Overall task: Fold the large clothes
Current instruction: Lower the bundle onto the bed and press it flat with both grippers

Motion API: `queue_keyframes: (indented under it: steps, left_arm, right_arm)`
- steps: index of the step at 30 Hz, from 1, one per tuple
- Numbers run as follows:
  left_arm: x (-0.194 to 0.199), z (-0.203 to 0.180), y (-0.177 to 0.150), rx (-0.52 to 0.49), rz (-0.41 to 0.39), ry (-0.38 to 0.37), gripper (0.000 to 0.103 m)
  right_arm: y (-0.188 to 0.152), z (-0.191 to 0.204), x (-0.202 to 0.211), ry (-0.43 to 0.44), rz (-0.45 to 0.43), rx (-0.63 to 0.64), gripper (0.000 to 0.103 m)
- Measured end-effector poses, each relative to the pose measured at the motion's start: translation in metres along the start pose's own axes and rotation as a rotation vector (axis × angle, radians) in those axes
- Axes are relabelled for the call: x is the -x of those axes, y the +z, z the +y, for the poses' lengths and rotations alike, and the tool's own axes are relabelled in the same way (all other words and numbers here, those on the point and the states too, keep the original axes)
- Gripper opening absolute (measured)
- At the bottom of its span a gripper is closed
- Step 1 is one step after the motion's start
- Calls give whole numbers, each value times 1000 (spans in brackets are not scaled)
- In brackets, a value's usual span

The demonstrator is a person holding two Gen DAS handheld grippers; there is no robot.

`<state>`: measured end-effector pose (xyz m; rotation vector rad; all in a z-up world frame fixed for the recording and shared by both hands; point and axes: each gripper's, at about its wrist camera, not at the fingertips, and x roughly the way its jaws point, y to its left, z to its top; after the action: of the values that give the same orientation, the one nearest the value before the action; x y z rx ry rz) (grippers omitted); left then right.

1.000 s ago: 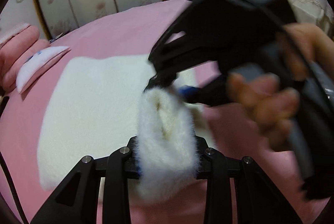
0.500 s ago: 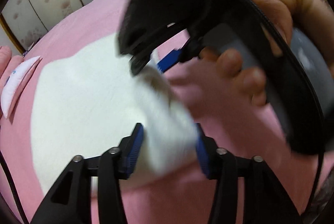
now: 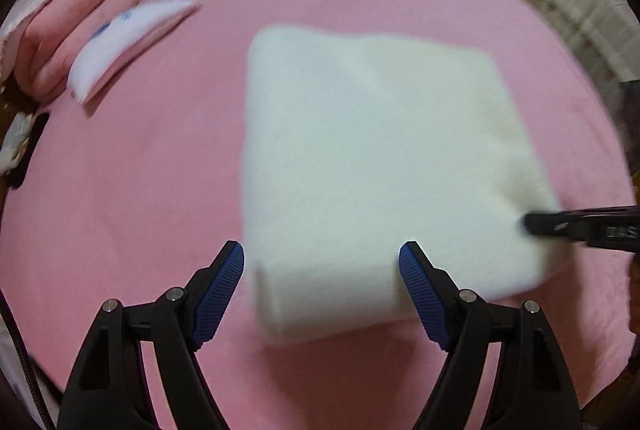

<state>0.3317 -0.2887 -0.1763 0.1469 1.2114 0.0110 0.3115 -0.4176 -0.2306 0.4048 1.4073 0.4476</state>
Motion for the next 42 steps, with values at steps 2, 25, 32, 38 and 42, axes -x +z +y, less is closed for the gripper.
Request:
queue_keyframes:
  steps: [2, 25, 32, 38, 42]
  left_arm:
    - [-13, 8, -6, 47, 69, -33, 79]
    - [-11, 7, -23, 138, 104, -386, 5]
    - [-67, 37, -47, 171, 143, -378, 1]
    - [-78, 43, -45, 148, 156, -389, 1]
    - [-71, 38, -36, 131, 146, -376, 1]
  right_arm:
    - [-10, 11, 3, -44, -62, 28, 11]
    - [-40, 74, 7, -34, -325, -91, 18]
    - [-33, 60, -60, -59, -249, -16, 0]
    - [-63, 25, -22, -178, -286, -49, 0]
    - [-80, 59, -12, -446, -312, 171, 0]
